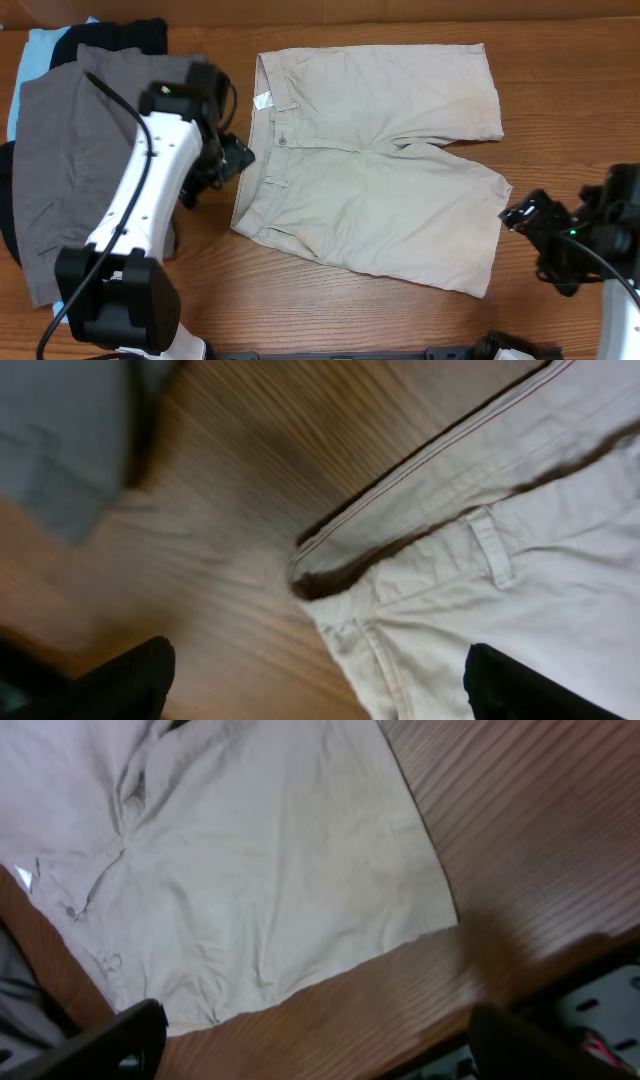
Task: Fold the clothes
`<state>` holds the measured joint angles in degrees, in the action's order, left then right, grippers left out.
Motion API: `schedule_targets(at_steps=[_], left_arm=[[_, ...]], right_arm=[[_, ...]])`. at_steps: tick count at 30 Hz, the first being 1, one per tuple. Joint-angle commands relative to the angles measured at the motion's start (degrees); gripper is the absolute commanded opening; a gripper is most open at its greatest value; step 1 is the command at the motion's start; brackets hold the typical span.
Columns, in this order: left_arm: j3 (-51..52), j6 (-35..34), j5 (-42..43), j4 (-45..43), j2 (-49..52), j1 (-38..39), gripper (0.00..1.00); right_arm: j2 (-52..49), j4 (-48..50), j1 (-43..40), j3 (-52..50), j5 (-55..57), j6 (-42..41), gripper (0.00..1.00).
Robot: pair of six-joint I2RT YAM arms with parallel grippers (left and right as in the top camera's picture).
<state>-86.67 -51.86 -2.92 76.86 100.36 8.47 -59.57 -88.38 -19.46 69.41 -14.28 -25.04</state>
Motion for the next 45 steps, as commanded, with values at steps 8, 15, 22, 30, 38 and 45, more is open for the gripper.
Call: schedule_targets(at_steps=[8, 15, 22, 30, 38, 45], left_arm=[[18.40, -8.83, 12.07, -13.86, -0.72, -0.04, 0.86], [25.92, -9.92, 12.90, -23.67, -0.72, 1.99, 0.87], [26.86, -5.38, 11.32, -29.20, -0.70, 2.43, 0.67], [27.02, -1.20, 7.82, -30.45, -0.59, 2.56, 0.35], [28.41, 1.09, 6.54, -31.15, -0.59, 3.19, 0.04], [28.39, 1.09, 6.54, -33.57, -0.59, 3.19, 0.04]], right_arm=[[0.68, 8.22, -0.11, -13.51, -4.92, -4.90, 0.98], [0.68, 9.75, -0.11, -16.76, -4.26, -5.03, 0.96], [0.68, 9.25, -0.09, -17.09, -2.75, -5.05, 0.93], [0.68, 8.55, -0.09, -19.12, -2.82, -5.29, 0.93], [0.68, 9.31, 2.21, -22.99, -2.58, -10.47, 0.87], [0.68, 17.14, 10.75, -32.41, -0.74, -25.94, 0.76]])
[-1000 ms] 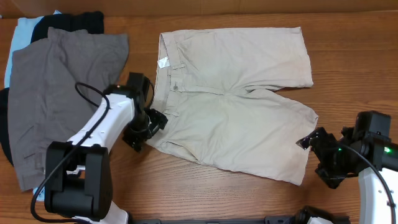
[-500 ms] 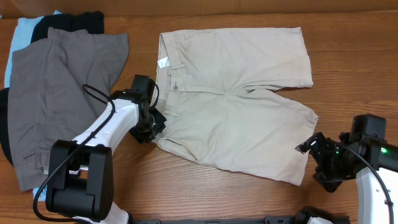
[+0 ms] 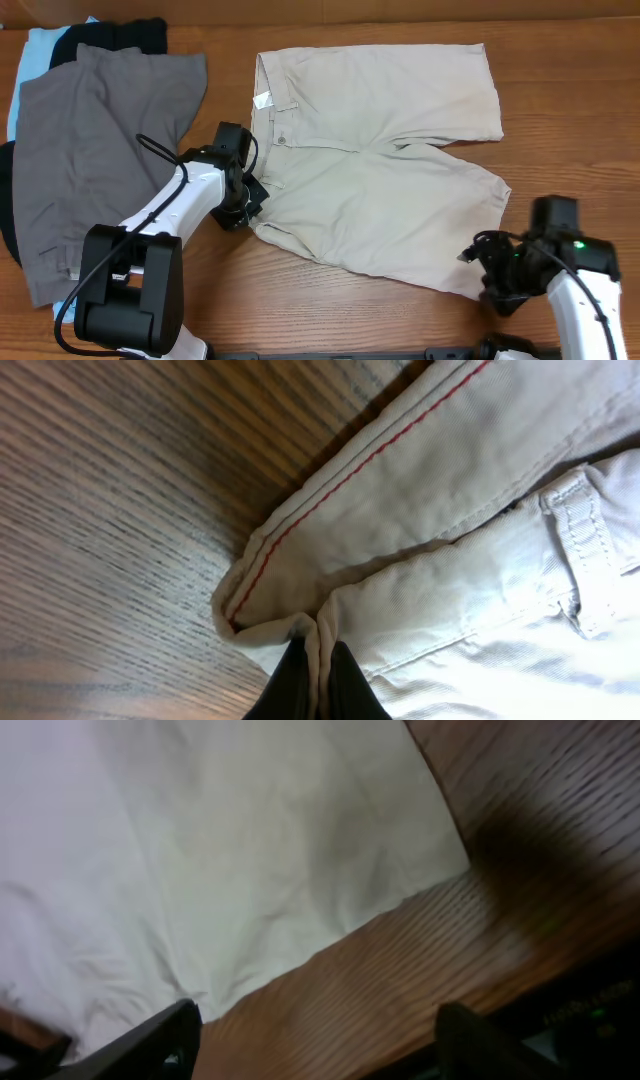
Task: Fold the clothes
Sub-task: 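Grasp the left waistband edge and the right leg hem with both grippers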
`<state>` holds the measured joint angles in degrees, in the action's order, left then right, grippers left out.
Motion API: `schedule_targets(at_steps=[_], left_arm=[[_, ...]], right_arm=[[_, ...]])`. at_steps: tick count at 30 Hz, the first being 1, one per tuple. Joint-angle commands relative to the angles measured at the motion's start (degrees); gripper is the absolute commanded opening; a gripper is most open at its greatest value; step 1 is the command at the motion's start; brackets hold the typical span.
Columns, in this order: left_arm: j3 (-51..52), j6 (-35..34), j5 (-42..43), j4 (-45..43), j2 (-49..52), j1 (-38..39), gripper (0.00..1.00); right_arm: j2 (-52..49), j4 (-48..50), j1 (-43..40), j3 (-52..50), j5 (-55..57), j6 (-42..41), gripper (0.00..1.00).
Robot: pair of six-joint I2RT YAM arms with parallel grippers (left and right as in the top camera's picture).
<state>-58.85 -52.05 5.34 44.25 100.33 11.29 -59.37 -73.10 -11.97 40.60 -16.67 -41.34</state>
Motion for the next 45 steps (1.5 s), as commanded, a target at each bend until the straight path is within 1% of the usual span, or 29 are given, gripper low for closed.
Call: schedule_targets(at_steps=[1, 3, 6, 9, 15, 19, 24, 28, 31, 34, 37, 40, 41, 43, 45], left_arm=[[0.57, 1.29, -1.73, -1.01, -0.57, 0.37, 0.04], [0.57, 1.29, -1.73, -1.03, -0.57, 0.37, 0.04], [0.57, 1.29, -1.75, -1.07, -0.57, 0.37, 0.04], [0.57, 1.29, -1.75, -1.07, -0.57, 0.37, 0.04], [0.59, 1.29, -3.32, -1.05, -0.57, 0.37, 0.04], [0.59, 1.31, -3.72, -0.74, -0.57, 0.37, 0.04], [0.59, 1.31, -3.69, -0.72, -0.57, 0.37, 0.04], [0.59, 1.33, -3.87, -0.59, -0.57, 0.37, 0.04], [0.59, 1.33, -3.87, -0.59, -0.57, 0.37, 0.04], [0.59, 3.08, -3.87, -0.55, -0.57, 0.37, 0.04], [0.59, 4.61, -3.87, -0.52, -0.57, 0.46, 0.04], [0.57, 4.76, -3.87, -0.37, -0.57, 0.46, 0.04], [0.59, 4.81, -3.87, -0.31, -0.57, 0.46, 0.04], [0.50, 6.51, -3.78, -0.17, -0.61, 0.44, 0.04], [-0.02, 9.03, -3.78, 0.46, -0.63, 0.22, 0.04]], right_arm=[[0.48, 3.52, 4.61, -5.11, 1.86, -12.17, 0.75], [0.48, 6.40, 6.84, -7.63, 2.89, -17.33, 0.74], [0.46, 8.92, 9.46, -9.94, 7.45, -24.52, 0.72], [0.31, 9.46, 10.62, -10.56, 11.15, -27.82, 0.72], [-2.16, 13.88, 10.80, -10.60, 14.12, -27.89, 0.71], [-7.58, 14.32, 10.95, -10.60, 13.57, -27.69, 0.71], [-13.09, 15.47, 13.44, -10.60, 13.33, -27.71, 0.71], [-16.39, 18.45, 15.82, -10.60, 12.46, -27.71, 0.72], [-17.92, 20.15, 16.85, -10.60, 12.33, -27.71, 0.72], [-18.49, 20.81, 17.40, -10.62, 12.52, -27.69, 0.71], [-18.53, 20.72, 17.49, -10.62, 13.16, -27.41, 0.67], [-18.53, 20.50, 17.49, -10.62, 12.48, -27.26, 0.57], [-18.53, 20.33, 17.49, -10.60, 12.17, -27.26, 0.50], [-18.53, 19.85, 17.49, -10.60, 11.89, -27.23, 0.30], [-18.53, 19.80, 17.49, -10.58, 11.85, -26.01, 0.07]])
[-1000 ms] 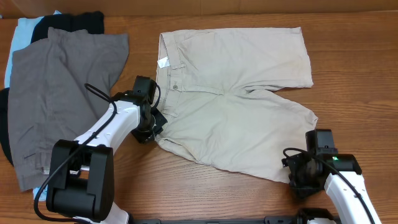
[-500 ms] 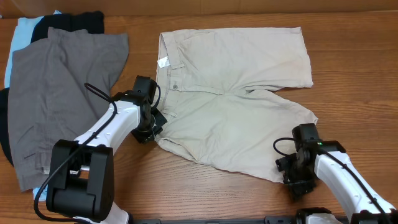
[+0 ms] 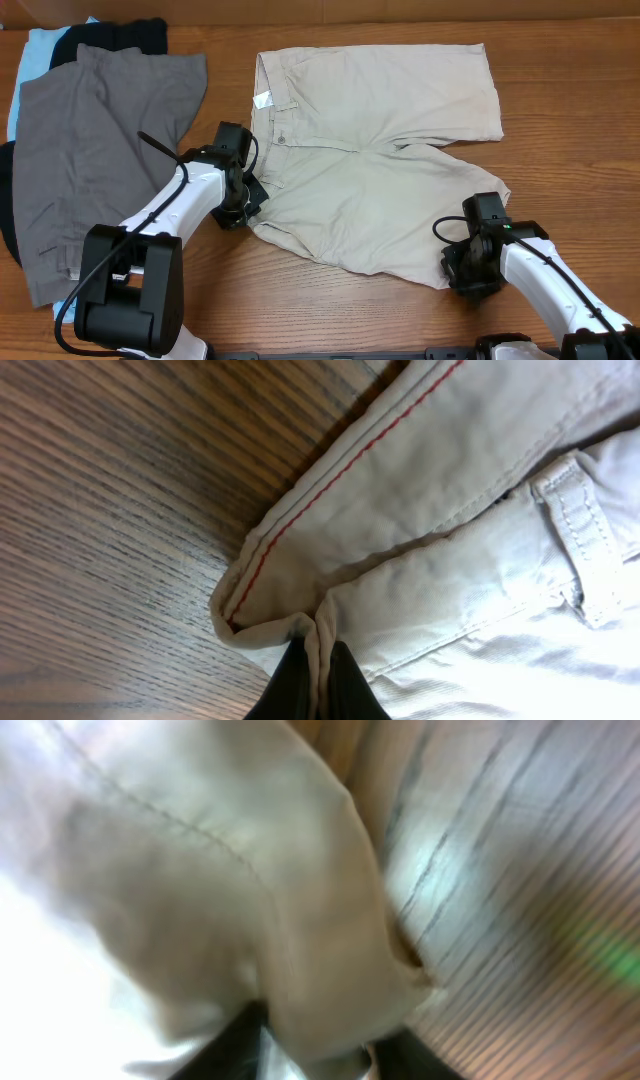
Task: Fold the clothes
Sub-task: 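Grasp the left waistband edge and the right leg hem with both grippers, then lift the bottom edge and fold it up onto the top half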
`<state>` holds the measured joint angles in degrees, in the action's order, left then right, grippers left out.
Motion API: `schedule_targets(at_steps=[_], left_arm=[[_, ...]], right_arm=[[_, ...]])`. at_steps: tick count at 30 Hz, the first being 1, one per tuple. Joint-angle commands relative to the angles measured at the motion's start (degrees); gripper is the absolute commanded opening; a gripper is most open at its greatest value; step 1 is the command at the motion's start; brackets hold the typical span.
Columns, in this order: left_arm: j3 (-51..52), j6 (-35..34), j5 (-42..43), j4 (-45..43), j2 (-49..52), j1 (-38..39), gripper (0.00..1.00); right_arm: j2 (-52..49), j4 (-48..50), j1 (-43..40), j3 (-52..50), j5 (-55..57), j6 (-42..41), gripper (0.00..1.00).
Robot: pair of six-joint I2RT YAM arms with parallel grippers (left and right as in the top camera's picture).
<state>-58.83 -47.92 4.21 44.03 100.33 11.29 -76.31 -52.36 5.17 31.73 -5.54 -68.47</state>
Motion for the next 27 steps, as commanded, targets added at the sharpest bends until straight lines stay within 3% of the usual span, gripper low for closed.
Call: schedule_targets(at_steps=[1, 14, 27], left_arm=[[-0.42, 6.03, -2.62, 1.05, -0.63, 0.04, 0.04], [-17.27, 19.78, 2.16, 16.96, -0.66, -4.92, 0.04], [-33.48, 22.21, -4.87, 29.70, -0.70, -4.96, 0.04]], right_arm=[[-1.60, -0.66, 0.33, -1.62, 0.55, 1.68, 0.04], [-1.53, -4.55, 0.11, 9.14, 0.70, 12.72, 0.04], [-0.31, -14.40, -11.63, 24.26, 0.74, 27.39, 0.04]])
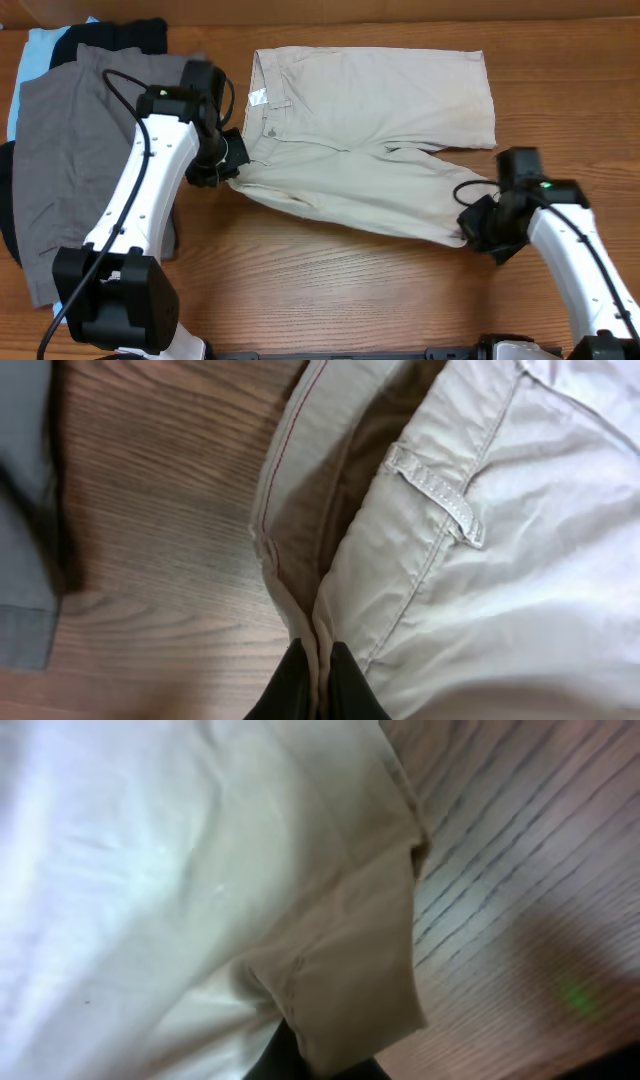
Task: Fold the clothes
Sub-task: 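Lift the bottom edge and fold it up onto the top half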
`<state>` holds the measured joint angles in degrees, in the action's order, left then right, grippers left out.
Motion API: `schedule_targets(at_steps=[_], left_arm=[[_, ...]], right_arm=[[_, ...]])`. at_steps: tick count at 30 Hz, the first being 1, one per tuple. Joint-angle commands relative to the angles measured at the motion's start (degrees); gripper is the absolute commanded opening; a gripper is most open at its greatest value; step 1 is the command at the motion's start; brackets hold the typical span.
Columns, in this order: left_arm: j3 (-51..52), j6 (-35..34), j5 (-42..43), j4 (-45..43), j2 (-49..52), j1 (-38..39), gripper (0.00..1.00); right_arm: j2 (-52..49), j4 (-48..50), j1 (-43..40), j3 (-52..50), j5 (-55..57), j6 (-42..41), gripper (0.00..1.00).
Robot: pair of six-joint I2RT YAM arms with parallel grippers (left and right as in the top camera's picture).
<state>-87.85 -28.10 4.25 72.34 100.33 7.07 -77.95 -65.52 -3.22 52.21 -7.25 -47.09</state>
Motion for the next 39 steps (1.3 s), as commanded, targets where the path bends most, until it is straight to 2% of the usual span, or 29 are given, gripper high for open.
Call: schedule_targets(at_steps=[1, 7, 15, 21, 25, 29, 39], left_arm=[[-5.60, 2.38, -4.92, 2.32, -0.70, -0.76, 0.04], [-12.48, 2.38, -4.94, 10.36, -0.72, -0.74, 0.04], [-13.46, 2.27, -5.16, 17.44, -0.98, -0.74, 0.04], [-13.44, -2.25, -11.58, 21.29, -2.12, -0.68, 0.04], [-13.00, -2.84, -12.28, 18.99, -2.12, -0.68, 0.04], [-10.10, -3.82, -14.01, 12.81, -1.95, -0.72, 0.04], [-4.68, -10.93, -22.71, -7.85, -1.03, -0.72, 0.04]], right_arm=[[1.84, -2.29, -4.26, 5.05, 2.05, 7.37, 0.04], [7.30, -8.66, -8.74, 12.22, 1.18, 14.60, 0.04], [16.09, -17.18, -12.59, 18.43, 1.20, 19.28, 0.04], [17.07, -20.04, -14.43, 22.99, 1.16, 24.68, 0.04], [13.77, -15.98, -14.43, 23.06, 1.09, 25.66, 0.04], [5.42, -10.27, -14.43, 23.06, -1.25, 29.59, 0.04], [-8.72, 9.38, -13.92, 23.08, -3.52, 30.64, 0.04]])
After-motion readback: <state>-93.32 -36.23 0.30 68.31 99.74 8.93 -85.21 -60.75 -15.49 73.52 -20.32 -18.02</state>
